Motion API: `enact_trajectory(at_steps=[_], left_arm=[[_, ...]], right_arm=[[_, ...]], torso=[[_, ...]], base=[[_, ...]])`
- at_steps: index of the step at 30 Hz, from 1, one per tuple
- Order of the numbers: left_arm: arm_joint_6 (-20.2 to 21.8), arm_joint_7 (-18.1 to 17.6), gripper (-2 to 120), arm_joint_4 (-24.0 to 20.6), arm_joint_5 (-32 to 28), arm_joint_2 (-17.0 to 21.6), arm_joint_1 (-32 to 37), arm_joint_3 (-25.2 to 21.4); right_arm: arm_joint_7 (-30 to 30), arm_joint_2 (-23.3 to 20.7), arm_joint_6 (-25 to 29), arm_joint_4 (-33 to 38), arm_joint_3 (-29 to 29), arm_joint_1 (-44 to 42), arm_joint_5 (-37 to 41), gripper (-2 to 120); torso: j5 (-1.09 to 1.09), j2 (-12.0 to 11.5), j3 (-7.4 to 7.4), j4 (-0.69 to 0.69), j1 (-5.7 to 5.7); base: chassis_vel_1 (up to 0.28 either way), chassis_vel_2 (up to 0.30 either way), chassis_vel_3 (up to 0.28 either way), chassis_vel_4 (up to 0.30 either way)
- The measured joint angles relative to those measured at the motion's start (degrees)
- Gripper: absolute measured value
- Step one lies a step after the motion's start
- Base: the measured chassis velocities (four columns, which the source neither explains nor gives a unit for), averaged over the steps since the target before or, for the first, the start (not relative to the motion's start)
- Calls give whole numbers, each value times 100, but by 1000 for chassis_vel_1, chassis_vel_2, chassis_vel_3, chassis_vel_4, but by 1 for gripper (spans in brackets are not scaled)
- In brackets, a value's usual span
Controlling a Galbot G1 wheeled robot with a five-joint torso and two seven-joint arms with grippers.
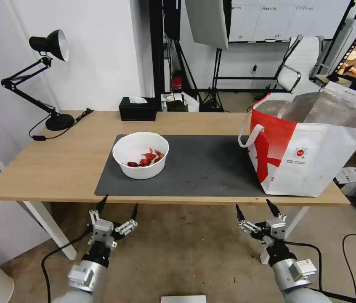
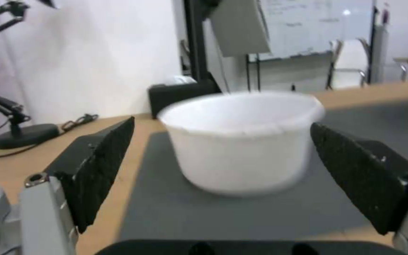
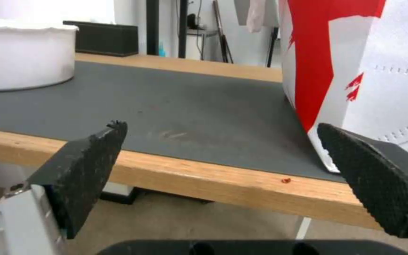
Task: Pick up the trash from the table and place it into the takeout bag.
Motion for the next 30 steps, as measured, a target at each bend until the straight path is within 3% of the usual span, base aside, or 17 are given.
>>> enact_trajectory(at_steps=[2, 3, 6, 7, 10, 13, 14, 15, 19, 22, 29, 30], left_arm=[[617, -338, 100, -146, -942, 417, -497, -135], [617, -338, 100, -146, -942, 417, -497, -135], [1762, -924, 100, -291, -2746, 1275, -1167, -434], [1762, -924, 100, -291, -2746, 1275, -1167, -434], [2547, -1176, 100, 56, -4002, 2057, -1957, -341], [2873, -1205, 100, 332, -4544, 2394, -2400, -146], [3224, -1196, 100, 566, -5008, 2610, -2763, 59], [3224, -1196, 100, 566, -5008, 2610, -2763, 59], [4390, -1111, 100, 1167, -5936, 2848, -3707, 539], [4716, -1038, 100, 1428, -6131, 2876, -4080, 752], [4872, -921, 100, 2015, -6148, 2917, -4835, 1510], [4872, -913, 100, 2208, -6107, 2907, -5064, 1780]], right_arm=[[1, -2, -1, 1, 0, 2, 3, 100], [1, -2, -1, 1, 0, 2, 3, 100], [4, -2, -3, 2, -1, 3, 7, 100], [4, -2, -3, 2, -1, 3, 7, 100], [3, -3, -3, 3, -2, 4, 9, 100], [5, -4, -4, 4, -1, 5, 11, 100], [4, -4, -4, 5, -1, 5, 12, 100], [4, -4, -4, 5, -1, 5, 12, 100], [5, -4, -4, 6, -1, 6, 14, 100], [5, -5, -4, 7, 0, 8, 15, 100], [5, -5, -4, 9, 0, 8, 17, 100], [5, -6, -5, 10, 0, 7, 17, 100]], torso=[[0, 0, 0, 0, 0], [0, 0, 0, 0, 0], [2, 0, 0, 1, 1], [2, 0, 0, 1, 1], [-1, 0, 0, -1, 1], [0, 0, 1, -1, 1], [2, 0, 1, -1, 1], [2, 0, 1, -1, 1], [0, -1, 1, 0, 1], [1, 0, 1, 0, 1], [2, 0, 0, 0, 1], [1, -1, 0, -1, 1]], base=[[0, 0, 0, 0], [0, 0, 0, 0], [0, 0, 0, 0], [0, 0, 0, 0], [0, 0, 0, 0], [0, 0, 0, 0], [0, 0, 0, 0], [0, 0, 0, 0], [0, 0, 0, 0], [0, 0, 0, 0], [0, 0, 0, 0], [0, 0, 0, 0]])
